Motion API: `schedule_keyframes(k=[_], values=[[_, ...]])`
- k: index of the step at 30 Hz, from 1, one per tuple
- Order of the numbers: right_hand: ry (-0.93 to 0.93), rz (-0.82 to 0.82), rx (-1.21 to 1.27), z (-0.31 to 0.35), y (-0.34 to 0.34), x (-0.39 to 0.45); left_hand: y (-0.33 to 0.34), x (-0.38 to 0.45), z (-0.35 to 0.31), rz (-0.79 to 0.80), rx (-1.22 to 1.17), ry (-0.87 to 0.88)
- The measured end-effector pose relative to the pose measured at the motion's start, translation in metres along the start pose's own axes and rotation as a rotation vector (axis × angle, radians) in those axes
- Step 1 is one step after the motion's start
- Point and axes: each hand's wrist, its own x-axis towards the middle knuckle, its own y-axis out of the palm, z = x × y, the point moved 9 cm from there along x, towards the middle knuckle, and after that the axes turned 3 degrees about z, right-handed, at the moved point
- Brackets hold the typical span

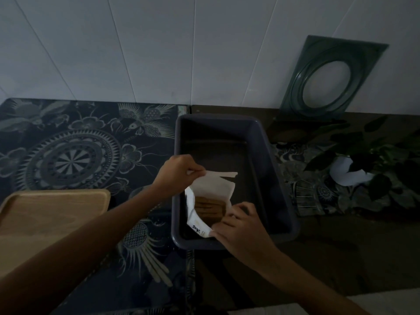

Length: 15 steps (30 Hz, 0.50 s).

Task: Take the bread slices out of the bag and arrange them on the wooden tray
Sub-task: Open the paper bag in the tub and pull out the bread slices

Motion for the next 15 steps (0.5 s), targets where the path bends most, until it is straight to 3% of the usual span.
schedule_keyframes(k=[7,15], values=[[0.046,0.121,-0.012,0.007,-0.001,-0.016,-0.005,0.0,-0.005,-0.049,0.118,0.08],[0.069,0.175,0.018,0.008,-0.006,-0.015,-0.014,-0.008,0.0,-0.179,0.119,0.006]])
